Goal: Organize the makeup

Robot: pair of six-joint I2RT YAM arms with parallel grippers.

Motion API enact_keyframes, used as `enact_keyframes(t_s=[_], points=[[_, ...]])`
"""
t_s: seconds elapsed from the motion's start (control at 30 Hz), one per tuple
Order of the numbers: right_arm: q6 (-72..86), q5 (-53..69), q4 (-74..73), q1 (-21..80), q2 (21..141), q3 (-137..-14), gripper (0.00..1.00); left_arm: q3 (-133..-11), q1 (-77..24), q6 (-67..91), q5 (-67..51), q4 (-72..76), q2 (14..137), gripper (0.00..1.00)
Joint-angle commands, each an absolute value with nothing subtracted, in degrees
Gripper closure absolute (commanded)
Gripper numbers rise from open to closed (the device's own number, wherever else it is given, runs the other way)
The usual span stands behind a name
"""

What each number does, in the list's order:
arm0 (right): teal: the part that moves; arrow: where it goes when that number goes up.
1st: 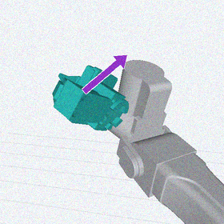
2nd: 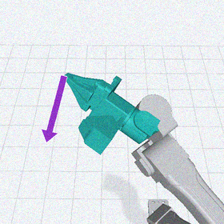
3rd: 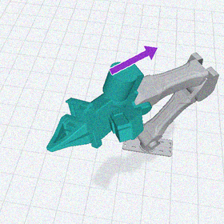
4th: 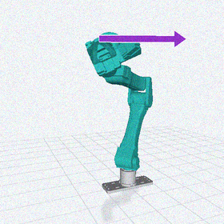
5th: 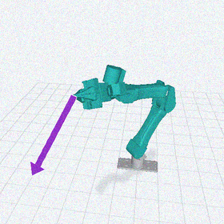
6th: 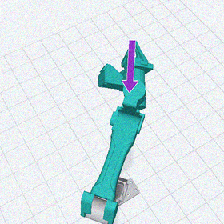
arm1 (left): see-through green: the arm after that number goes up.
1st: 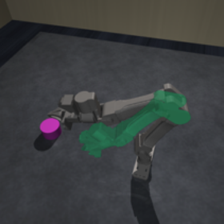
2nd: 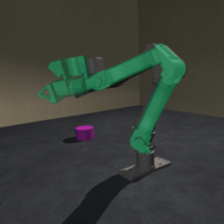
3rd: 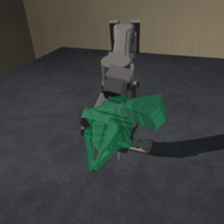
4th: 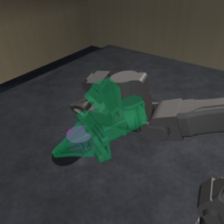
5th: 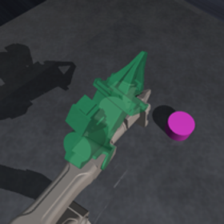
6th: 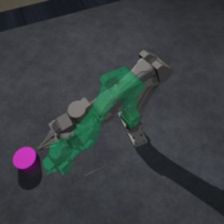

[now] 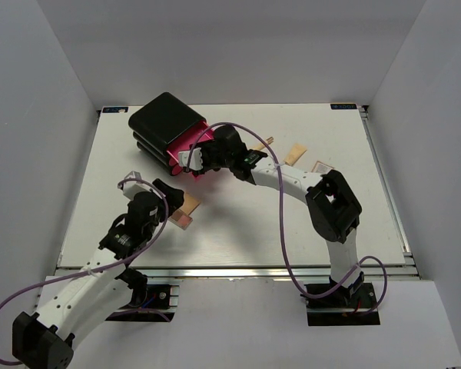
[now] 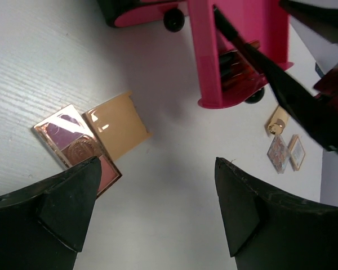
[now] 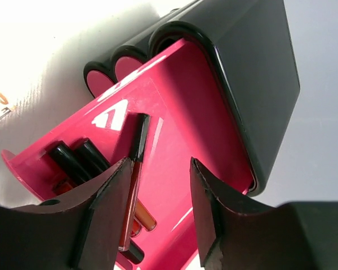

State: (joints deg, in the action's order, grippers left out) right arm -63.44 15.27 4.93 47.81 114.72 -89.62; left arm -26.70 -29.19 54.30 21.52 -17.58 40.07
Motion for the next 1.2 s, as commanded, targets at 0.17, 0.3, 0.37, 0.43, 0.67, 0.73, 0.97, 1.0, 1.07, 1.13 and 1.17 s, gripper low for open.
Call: enact_keyframes(t_s=[0.17, 0.3, 0.37, 0.43, 0.67, 0.73, 0.97, 1.0, 1.07, 1.13, 1.17], points=[[-52.6, 13.1, 11.2, 46.1, 110.0, -91.4, 0.5, -38.3, -28.9, 43.3, 22.5, -16.7, 43.8, 0.21], [-36.9, 8.0, 23.3, 44.5, 103.3, -84.0, 0.79, -49.4, -28.6, 35.3, 20.6, -17.2, 50.8, 0.7], [-29.0, 5.3, 29.0, 43.4, 97.8, -78.5, 1.0, -56.5, -26.9, 30.7, 18.1, -19.2, 56.3, 0.79], [-26.2, 6.8, 24.8, 42.7, 96.4, -78.5, 1.0, -61.0, -25.3, 26.9, 15.7, -20.0, 60.1, 0.79], [-23.9, 30.3, 7.7, 39.0, 90.2, -73.4, 1.0, -76.9, -11.0, 24.7, 1.3, -20.2, 74.3, 0.43], [-19.4, 33.8, 5.3, 38.6, 89.1, -70.5, 1.0, -81.4, -5.0, 26.4, -4.5, -19.6, 79.2, 0.31], [6.6, 25.3, 2.5, 38.7, 90.7, -65.0, 1.0, -90.5, 4.2, 32.0, -10.9, -12.6, 92.7, 0.15], [9.2, 23.5, 2.5, 38.6, 91.4, -64.9, 1.0, -91.4, 4.7, 32.0, -10.7, -11.4, 94.0, 0.15], [17.5, 18.1, 1.4, 38.6, 92.4, -65.3, 1.0, -93.0, 5.0, 30.6, -9.5, -10.7, 97.6, 0.14], [25.1, 14.4, -0.4, 38.6, 94.8, -67.7, 1.0, -94.2, 5.2, 27.8, -8.1, -9.1, 100.4, 0.14], [27.3, 13.9, -3.0, 38.6, 95.7, -68.5, 1.0, -94.0, 5.1, 27.1, -7.3, -8.3, 101.2, 0.14]])
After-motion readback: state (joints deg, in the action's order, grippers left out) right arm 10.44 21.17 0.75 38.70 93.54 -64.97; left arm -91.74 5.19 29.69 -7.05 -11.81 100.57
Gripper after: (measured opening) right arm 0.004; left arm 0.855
